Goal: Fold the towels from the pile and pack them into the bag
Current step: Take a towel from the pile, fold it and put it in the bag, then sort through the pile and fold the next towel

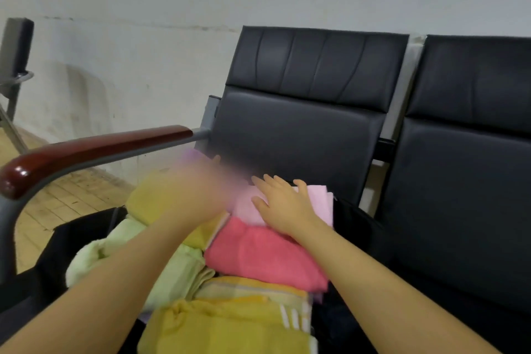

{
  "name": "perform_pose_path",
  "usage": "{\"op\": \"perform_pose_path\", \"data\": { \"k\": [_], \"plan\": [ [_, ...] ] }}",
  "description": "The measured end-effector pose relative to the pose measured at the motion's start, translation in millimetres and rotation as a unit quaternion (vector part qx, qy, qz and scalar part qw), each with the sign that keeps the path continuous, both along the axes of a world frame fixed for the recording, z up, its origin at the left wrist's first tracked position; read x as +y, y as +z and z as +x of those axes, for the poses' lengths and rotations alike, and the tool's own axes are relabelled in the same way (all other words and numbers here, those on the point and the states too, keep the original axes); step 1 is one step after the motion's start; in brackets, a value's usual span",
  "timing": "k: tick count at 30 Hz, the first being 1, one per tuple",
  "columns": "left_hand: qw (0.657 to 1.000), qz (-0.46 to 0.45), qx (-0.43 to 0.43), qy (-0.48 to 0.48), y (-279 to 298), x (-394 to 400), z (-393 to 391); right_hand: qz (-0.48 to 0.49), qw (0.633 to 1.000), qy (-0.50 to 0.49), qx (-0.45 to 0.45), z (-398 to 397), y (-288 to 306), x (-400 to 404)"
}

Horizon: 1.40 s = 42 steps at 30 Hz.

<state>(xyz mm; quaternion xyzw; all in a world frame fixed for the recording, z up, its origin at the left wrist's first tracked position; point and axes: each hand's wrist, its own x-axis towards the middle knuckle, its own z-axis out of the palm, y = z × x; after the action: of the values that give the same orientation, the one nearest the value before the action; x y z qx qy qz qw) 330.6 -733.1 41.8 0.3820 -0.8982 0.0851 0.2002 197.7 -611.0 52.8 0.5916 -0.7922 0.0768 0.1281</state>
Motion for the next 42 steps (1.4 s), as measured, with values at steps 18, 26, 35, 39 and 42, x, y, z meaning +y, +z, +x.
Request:
{"op": "perform_pose_path", "data": {
  "k": [18, 26, 35, 39, 42],
  "plan": [
    [0.93, 0.082, -0.002, -0.359, -1, 467, -139, -0.056, 0.952, -0.294, -0.066, -68, -20, 516],
    [0.843, 0.191, -0.056, -0.499, -42, 667, -201, -0.06, 0.857, -0.511, -0.04, -91, -80, 719],
    [0.781, 0.223, -0.125, -0.571, -75, 804, -268, -0.052, 0.756, -0.646, -0.096, -118, -110, 830],
    [0.759, 0.227, -0.139, -0.593, -86, 827, -288, -0.087, 0.75, -0.652, -0.071, -130, -109, 838],
    [0.744, 0.263, -0.111, -0.604, -92, 832, -295, -0.166, 0.767, -0.618, -0.047, -138, -111, 837]
  ]
}}
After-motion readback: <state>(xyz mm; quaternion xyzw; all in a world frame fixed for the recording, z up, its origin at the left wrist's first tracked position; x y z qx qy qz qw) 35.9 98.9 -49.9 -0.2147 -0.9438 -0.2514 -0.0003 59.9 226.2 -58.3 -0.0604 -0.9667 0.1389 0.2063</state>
